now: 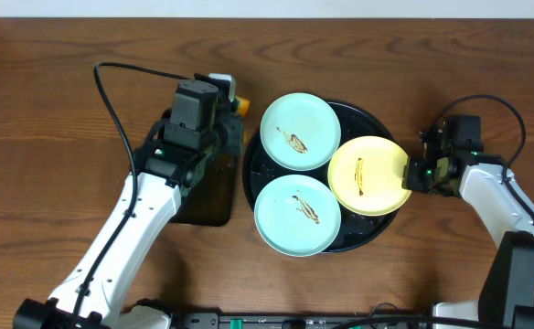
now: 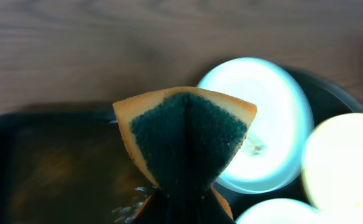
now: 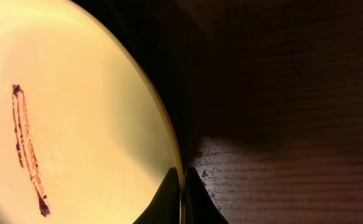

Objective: Clean dirty plates on tray and stack at the side
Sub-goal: 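Lift the sponge with the left gripper and carry it over the yellow plate, then scrub the yellow plate with the sponge while the right gripper holds it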

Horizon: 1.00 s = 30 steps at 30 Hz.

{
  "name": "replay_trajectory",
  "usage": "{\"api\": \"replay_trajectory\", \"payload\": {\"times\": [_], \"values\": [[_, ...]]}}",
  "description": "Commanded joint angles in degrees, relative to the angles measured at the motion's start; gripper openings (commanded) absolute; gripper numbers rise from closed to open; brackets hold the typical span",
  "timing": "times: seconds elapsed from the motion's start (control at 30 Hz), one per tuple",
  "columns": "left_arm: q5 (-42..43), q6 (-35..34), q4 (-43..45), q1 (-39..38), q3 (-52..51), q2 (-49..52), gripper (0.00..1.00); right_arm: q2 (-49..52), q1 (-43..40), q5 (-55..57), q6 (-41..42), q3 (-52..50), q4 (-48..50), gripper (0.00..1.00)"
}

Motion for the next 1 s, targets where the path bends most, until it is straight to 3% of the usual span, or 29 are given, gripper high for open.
{"api": "replay_trajectory", "payload": {"times": [0.0, 0.17, 0.37, 0.63, 0.97], "values": [[13.29, -6.67, 4.48, -0.31, 0.33, 0.13, 0.07, 0.7, -0.44, 1.25, -0.22, 0.02, -0.59, 0.01], [15.8, -14.34, 11.63, -4.76, 0.33, 2.84, 0.08, 0.7, -0.44, 1.25, -0.22, 0.02, -0.81, 0.01], [14.97, -14.21, 7.17, -11.69, 3.21, 9.53, 0.07, 0.7, -0.44, 1.27, -0.22, 0.02, -1.62, 0.01], [13.05, -11.19, -2.93, -17.44, 17.11, 20.06, 0.07, 0.7, -0.44, 1.25, -0.22, 0.02, -2.19, 0.01], [13.2, -11.23, 6.03, -26.75, 19.08, 30.21, 0.07, 0.7, -0.44, 1.25, -0.2, 0.02, -3.19, 0.01]]}}
